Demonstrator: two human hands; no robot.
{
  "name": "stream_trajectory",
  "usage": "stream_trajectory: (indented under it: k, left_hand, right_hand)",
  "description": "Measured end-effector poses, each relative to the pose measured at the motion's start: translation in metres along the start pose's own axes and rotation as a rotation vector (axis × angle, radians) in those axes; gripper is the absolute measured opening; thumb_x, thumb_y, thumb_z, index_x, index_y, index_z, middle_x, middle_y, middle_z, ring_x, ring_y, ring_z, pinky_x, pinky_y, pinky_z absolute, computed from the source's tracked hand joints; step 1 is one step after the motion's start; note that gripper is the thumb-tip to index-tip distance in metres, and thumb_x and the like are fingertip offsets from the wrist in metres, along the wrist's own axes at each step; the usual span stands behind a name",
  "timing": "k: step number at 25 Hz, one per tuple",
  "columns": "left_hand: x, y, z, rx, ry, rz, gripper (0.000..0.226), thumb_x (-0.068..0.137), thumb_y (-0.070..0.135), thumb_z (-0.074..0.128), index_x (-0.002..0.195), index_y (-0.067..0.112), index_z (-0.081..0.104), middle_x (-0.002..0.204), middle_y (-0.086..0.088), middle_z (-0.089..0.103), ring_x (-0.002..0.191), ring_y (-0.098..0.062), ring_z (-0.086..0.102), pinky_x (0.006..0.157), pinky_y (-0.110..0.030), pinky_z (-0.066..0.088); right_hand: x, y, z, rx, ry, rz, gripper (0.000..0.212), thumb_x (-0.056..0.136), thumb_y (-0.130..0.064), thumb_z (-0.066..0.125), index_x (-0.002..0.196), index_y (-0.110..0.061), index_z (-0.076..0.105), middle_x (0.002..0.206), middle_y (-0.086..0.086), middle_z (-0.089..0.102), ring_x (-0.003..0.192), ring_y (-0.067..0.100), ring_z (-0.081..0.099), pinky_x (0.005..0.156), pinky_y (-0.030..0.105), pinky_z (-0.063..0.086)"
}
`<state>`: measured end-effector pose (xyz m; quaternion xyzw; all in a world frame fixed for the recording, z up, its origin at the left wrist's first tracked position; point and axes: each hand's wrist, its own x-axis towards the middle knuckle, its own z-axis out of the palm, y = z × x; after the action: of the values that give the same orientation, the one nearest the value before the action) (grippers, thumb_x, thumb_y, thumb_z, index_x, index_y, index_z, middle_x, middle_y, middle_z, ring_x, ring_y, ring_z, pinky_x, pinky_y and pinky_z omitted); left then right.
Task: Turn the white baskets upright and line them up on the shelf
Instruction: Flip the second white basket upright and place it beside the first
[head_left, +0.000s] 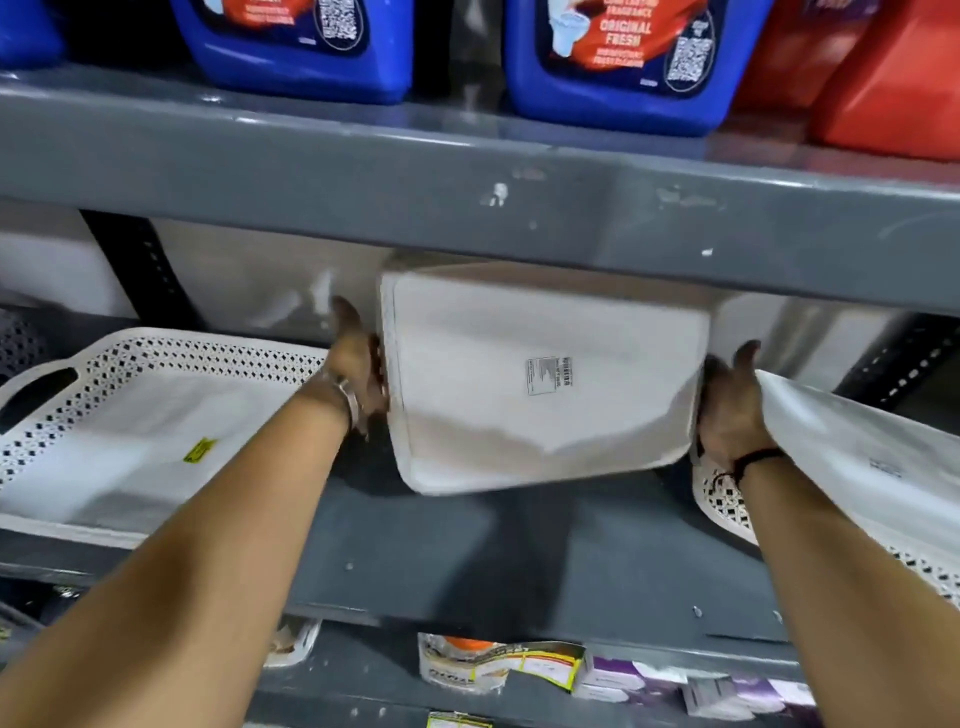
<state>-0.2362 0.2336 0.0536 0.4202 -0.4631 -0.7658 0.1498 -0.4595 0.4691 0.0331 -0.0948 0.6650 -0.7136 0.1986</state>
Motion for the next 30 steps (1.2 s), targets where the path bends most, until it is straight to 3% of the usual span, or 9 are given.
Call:
stream_trajectory:
  k: [2,4,6,8,12,15,17,20,30]
  left_hand:
    - [-0.006,0.023,0.011,-0.049,0.006,0.09,0.081,0.087,0.067,0.008,0.127,0.012,0.052,0.121,-0.014,0.067,0.121,-0.026,0.055,0.102,-0.042,0.038]
    - [-0.008,0.025,0.011,0.026,-0.023,0.09,0.057,0.097,0.049,0.023,0.114,0.005,0.056,0.093,-0.014,0.075,0.062,-0.017,0.074,0.062,-0.026,0.055]
    - [0.002,0.012,0.004,0.214,0.057,0.043,0.046,0.101,0.024,0.03,0.138,-0.002,0.037,0.124,-0.025,0.059,0.023,-0.015,0.058,0.026,-0.017,0.043]
    - [0.007,0.004,-0.001,0.415,0.06,0.005,0.045,0.102,0.006,0.023,0.144,-0.01,0.021,0.138,-0.031,0.046,0.017,-0.016,0.054,0.019,-0.017,0.038]
    - [0.017,-0.004,-0.005,0.802,0.107,0.012,0.039,0.1,0.002,0.024,0.135,-0.012,0.032,0.106,-0.027,0.066,0.018,-0.009,0.052,0.03,-0.021,0.043]
    - [0.017,-0.009,-0.013,0.966,0.115,0.005,0.026,0.098,0.0,0.033,0.097,-0.01,0.057,0.066,-0.013,0.057,0.039,-0.018,0.057,0.045,-0.027,0.047]
    - [0.019,-0.016,-0.016,1.063,0.113,0.02,0.03,0.097,0.001,0.036,0.085,-0.011,0.061,0.078,-0.018,0.065,0.067,-0.03,0.065,0.064,-0.038,0.053]
    - [0.022,-0.021,-0.017,1.281,0.186,0.112,0.032,0.093,0.003,0.042,0.113,-0.014,0.061,0.117,-0.027,0.065,0.111,-0.039,0.061,0.094,-0.04,0.049]
    - [0.021,-0.036,-0.009,1.482,0.351,0.195,0.034,0.094,0.003,0.042,0.124,-0.009,0.052,0.134,-0.024,0.053,0.127,-0.035,0.048,0.102,-0.034,0.042]
  right_hand:
    - [0.004,-0.009,-0.017,0.14,0.02,0.01,0.061,0.096,-0.047,0.017,0.081,-0.025,0.072,0.055,-0.013,0.072,0.052,0.0,0.066,0.047,0.012,0.051]
    - [-0.001,-0.011,-0.032,0.151,-0.069,0.007,0.059,0.096,-0.038,0.03,0.055,-0.024,0.07,0.043,-0.014,0.065,0.041,0.001,0.062,0.04,0.012,0.048]
    - [-0.008,-0.002,-0.036,0.018,-0.191,0.039,0.033,0.087,-0.039,0.052,0.064,-0.018,0.065,0.043,-0.007,0.063,0.042,0.007,0.058,0.044,0.016,0.049]
    - [-0.01,0.015,-0.042,-0.218,-0.192,0.061,0.021,0.082,-0.023,0.063,0.064,-0.013,0.06,0.037,-0.003,0.056,0.036,0.006,0.051,0.046,0.022,0.044]
    - [-0.019,0.035,-0.041,-0.53,-0.149,0.131,0.039,0.093,-0.025,0.049,0.056,-0.011,0.049,0.036,-0.001,0.05,0.026,0.007,0.047,0.041,0.019,0.042]
    - [-0.023,0.04,-0.038,-0.671,-0.09,0.176,0.05,0.096,-0.033,0.037,0.052,-0.011,0.043,0.033,0.003,0.048,0.023,0.01,0.045,0.045,0.025,0.038]
    - [-0.027,0.042,-0.035,-0.783,-0.063,0.156,0.048,0.097,-0.033,0.035,0.055,-0.012,0.046,0.032,0.002,0.049,0.027,0.013,0.047,0.044,0.024,0.031]
    - [-0.03,0.046,-0.03,-0.79,-0.036,0.126,0.039,0.097,-0.026,0.037,0.061,-0.013,0.047,0.044,0.005,0.047,0.042,0.018,0.042,0.044,0.021,0.025]
    - [-0.026,0.063,-0.028,-0.719,-0.042,0.1,0.034,0.097,-0.017,0.036,0.104,0.012,0.053,0.054,0.008,0.045,0.05,0.017,0.046,0.051,0.028,0.042]
